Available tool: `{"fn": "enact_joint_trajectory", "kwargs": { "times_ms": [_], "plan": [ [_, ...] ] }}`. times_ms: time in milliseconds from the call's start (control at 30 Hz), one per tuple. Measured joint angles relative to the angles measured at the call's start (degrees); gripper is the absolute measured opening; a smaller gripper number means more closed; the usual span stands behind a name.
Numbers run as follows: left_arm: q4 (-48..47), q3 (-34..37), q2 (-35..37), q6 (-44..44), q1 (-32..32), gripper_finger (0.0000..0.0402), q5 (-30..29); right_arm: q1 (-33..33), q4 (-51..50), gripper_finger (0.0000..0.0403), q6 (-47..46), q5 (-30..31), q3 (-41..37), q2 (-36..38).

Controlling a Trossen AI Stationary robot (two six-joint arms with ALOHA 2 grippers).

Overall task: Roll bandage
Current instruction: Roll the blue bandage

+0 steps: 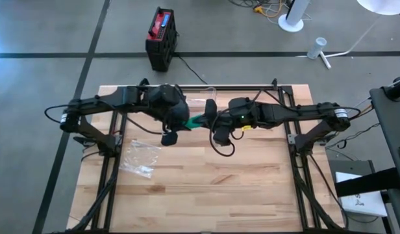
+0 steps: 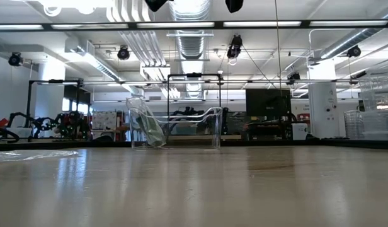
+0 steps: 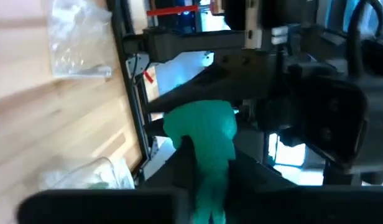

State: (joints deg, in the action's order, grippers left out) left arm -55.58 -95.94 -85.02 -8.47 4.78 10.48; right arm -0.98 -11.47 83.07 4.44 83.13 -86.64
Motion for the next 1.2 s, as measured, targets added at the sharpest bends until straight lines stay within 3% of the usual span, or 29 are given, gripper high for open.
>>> {"fn": "enact_joint_trajectory", "kwargs": {
  "times_ms": [200, 367, 467, 567, 733, 900, 1067, 1200],
  "plan": [
    [-3.7, -0.02, 0.84, -0.17, -0.28, 0.0033, -6.08, -0.67, 0.97, 0.0157, -22.6, 0.12, -0.09, 1.81],
    [-3.77, 0.0, 1.03, -4.72, -0.39, 0.0015, -14.24, 3.39, 3.53, 0.0243, -46.73, -3.05, 0.0, 3.11],
    [-2.06, 0.02, 1.06, -8.52, -0.79, 0.0015, -19.34, 5.87, 3.62, 0.0276, -57.54, -8.5, -0.02, 2.37],
    [-0.44, 0.09, 0.82, -12.15, -1.13, 0.0019, -20.69, 7.36, 3.16, 0.0291, -62.04, -11.26, -0.03, 1.08],
    [1.16, 0.09, 0.82, -14.21, -1.36, 0.0017, -21.08, 7.95, 3.26, 0.0287, -62.51, -12.35, -0.04, -0.67],
    [1.1, 0.09, 0.82, -14.23, -1.38, 0.002, -21.1, 7.89, 4.08, 0.0253, -61.44, -11.95, -0.04, -1.34],
    [1.11, 0.09, 0.82, -14.23, -1.38, 0.002, -21.09, 7.89, 5.62, 0.0192, -59.42, -11.92, 0.0, -1.55],
    [1.15, 0.17, 0.97, -14.23, -1.42, 0.0027, -21.1, 7.89, 5.87, 0.0117, -58.4, -11.94, 0.0, -2.0]
  ]
}}
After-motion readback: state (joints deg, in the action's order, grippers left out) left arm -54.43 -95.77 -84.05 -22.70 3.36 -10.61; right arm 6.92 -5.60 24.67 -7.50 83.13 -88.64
